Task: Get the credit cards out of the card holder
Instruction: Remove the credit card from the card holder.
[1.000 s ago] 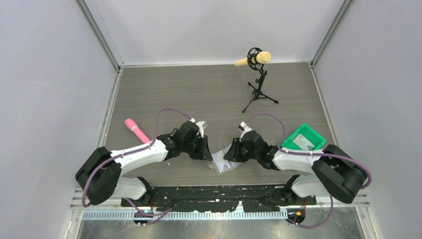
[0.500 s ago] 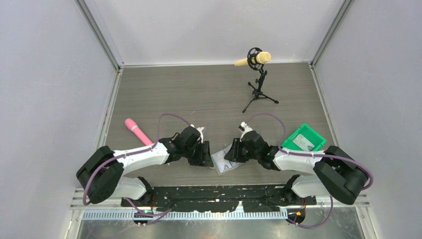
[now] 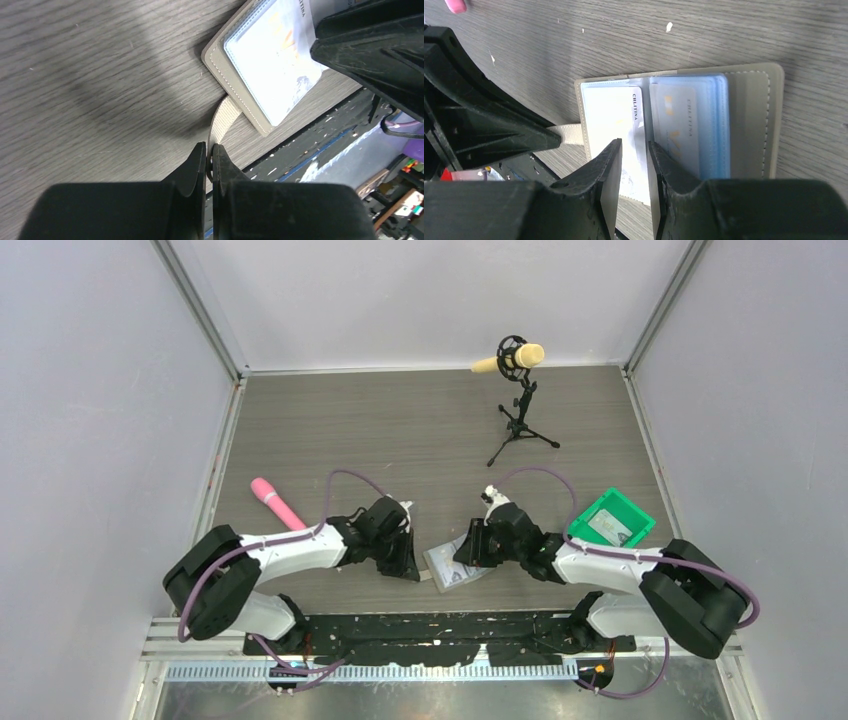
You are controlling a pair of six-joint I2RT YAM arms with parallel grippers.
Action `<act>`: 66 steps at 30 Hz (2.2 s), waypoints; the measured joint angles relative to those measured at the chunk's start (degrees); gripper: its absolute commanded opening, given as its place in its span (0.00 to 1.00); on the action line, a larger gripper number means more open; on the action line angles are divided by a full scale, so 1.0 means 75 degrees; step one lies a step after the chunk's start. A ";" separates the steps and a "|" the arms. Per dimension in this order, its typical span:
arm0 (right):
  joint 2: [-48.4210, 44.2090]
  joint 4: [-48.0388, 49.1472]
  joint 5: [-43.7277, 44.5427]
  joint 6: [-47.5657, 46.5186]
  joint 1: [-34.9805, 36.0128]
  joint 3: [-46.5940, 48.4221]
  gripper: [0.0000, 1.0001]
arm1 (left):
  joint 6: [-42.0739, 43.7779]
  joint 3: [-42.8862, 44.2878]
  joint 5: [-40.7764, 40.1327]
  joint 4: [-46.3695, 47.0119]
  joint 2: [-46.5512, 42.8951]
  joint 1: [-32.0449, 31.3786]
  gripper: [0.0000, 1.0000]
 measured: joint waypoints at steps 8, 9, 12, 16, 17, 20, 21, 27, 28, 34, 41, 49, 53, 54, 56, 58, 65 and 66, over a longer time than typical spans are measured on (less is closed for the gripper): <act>-0.0268 -0.0417 -0.0082 -0.0332 -0.0015 0.0122 0.34 | 0.0600 0.0154 -0.0297 -0.0545 -0.0041 0.0475 0.00; -0.0239 -0.0402 -0.0111 -0.0332 -0.0015 0.0122 0.33 | 0.0667 0.0154 -0.0303 -0.0574 -0.0041 0.0525 0.00; 0.0041 -0.0122 -0.0248 -0.0291 -0.0015 0.0122 0.33 | 0.0766 0.0154 -0.0315 -0.0595 -0.0035 0.0603 0.00; 0.0245 0.0187 -0.0338 -0.0181 -0.0015 0.0128 0.33 | 0.0860 0.0154 -0.0312 -0.0592 -0.0032 0.0603 0.00; 0.0297 0.0265 -0.0367 -0.0149 -0.0015 0.0128 0.33 | 0.0883 0.0154 -0.0312 -0.0595 -0.0032 0.0603 0.00; 0.0423 0.0449 -0.0417 -0.0087 -0.0017 0.0128 0.33 | 0.0921 0.0154 -0.0315 -0.0595 -0.0032 0.0603 0.00; 0.0466 0.0513 -0.0434 -0.0058 -0.0017 0.0128 0.33 | 0.0924 0.0154 -0.0315 -0.0592 -0.0032 0.0603 0.00; 0.0600 0.0723 -0.0466 0.0079 -0.0015 0.0108 0.32 | 0.0924 0.0154 -0.0315 -0.0586 -0.0009 0.0603 0.00; 0.0603 0.0743 -0.0466 0.0087 -0.0015 0.0099 0.32 | 0.0924 0.0154 -0.0315 -0.0586 -0.0006 0.0603 0.00; 0.0673 0.0764 -0.0434 0.0184 -0.0015 0.0096 0.30 | 0.0924 0.0154 -0.0341 -0.0586 -0.0003 0.0603 0.00; 0.0670 0.0714 -0.0414 0.0259 -0.0015 0.0111 0.34 | 0.0924 0.0154 -0.0367 -0.0580 -0.0003 0.0603 0.00; 0.0664 0.0504 -0.0379 0.0603 -0.0003 0.0181 0.37 | 0.0924 0.0154 -0.0367 -0.0565 -0.0003 0.0603 0.00; 0.0641 0.0096 -0.0219 0.0714 0.0020 0.0353 0.37 | 0.0921 0.0154 -0.0367 -0.0542 -0.0003 0.0603 0.00; 0.0612 0.0000 -0.0166 0.0714 0.0029 0.0379 0.37 | 0.0921 0.0154 -0.0367 -0.0522 -0.0003 0.0603 0.00; 0.0533 -0.0213 -0.0035 0.0702 0.0064 0.0434 0.37 | 0.0918 0.0154 -0.0364 -0.0472 -0.0003 0.0603 0.00; 0.0458 -0.0495 0.0137 0.0662 0.0114 0.0522 0.37 | 0.0918 0.0154 -0.0367 -0.0463 -0.0003 0.0603 0.00; 0.0463 -0.0781 0.0321 0.0595 0.0189 0.0664 0.37 | 0.0921 0.0154 -0.0364 -0.0458 -0.0003 0.0603 0.00; 0.0510 -0.0708 0.0291 0.0589 0.0192 0.0664 0.37 | 0.0921 0.0154 -0.0367 -0.0463 -0.0003 0.0603 0.00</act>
